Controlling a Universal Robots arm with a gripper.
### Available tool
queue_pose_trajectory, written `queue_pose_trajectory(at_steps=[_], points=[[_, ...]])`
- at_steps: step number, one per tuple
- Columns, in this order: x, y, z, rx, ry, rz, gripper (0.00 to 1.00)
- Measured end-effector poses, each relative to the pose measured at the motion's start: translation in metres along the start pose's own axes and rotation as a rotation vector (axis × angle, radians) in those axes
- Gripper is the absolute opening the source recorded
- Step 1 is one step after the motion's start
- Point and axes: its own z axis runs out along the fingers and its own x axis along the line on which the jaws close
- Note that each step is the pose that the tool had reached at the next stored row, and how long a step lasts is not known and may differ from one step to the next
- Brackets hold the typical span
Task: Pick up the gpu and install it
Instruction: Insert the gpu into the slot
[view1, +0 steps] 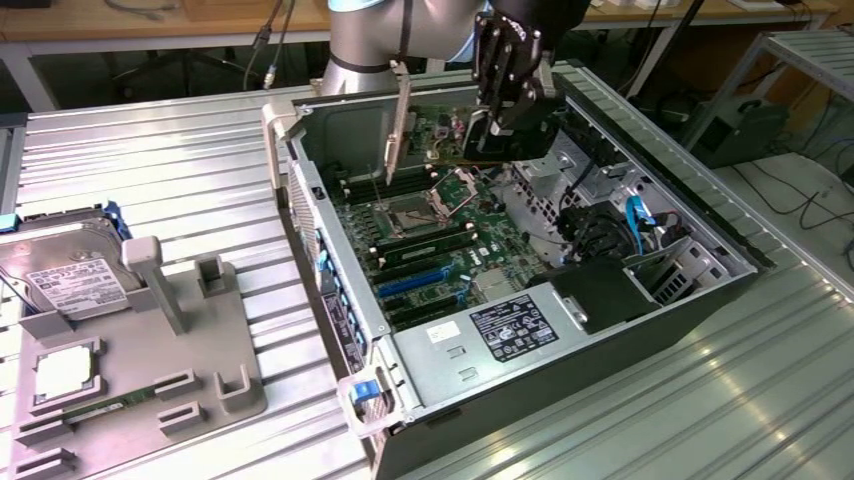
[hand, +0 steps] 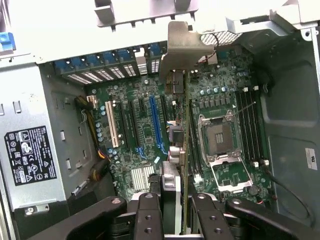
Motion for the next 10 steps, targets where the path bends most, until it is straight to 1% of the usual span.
queue_pose_trajectory(at_steps=[2, 3, 4, 5, 6, 7, 8, 9, 10], points=[[0.0000, 0.0000, 0.0000, 0.0001, 0.0005, 0.000, 0.28], [-0.0001, -0.0001, 0.0001, 0.0016, 0.0022, -0.001, 0.28], [-0.0001, -0.0001, 0.0002, 0.0061, 0.0051, -0.001, 0.28], [0.0000, 0.0000, 0.0003, 0.0136, 0.0082, -0.001, 0.28], [0.0000, 0.0000, 0.0004, 0.0222, 0.0098, -0.001, 0.28], [0.0001, 0.0000, 0.0005, 0.0326, 0.0106, -0.002, 0.28], [0.0001, 0.0000, 0.0008, 0.0423, 0.0098, -0.002, 0.28], [0.0000, 0.0000, 0.0011, 0.0471, 0.0092, -0.002, 0.28], [0.0000, -0.0001, 0.0013, 0.0475, 0.0082, -0.002, 0.28]])
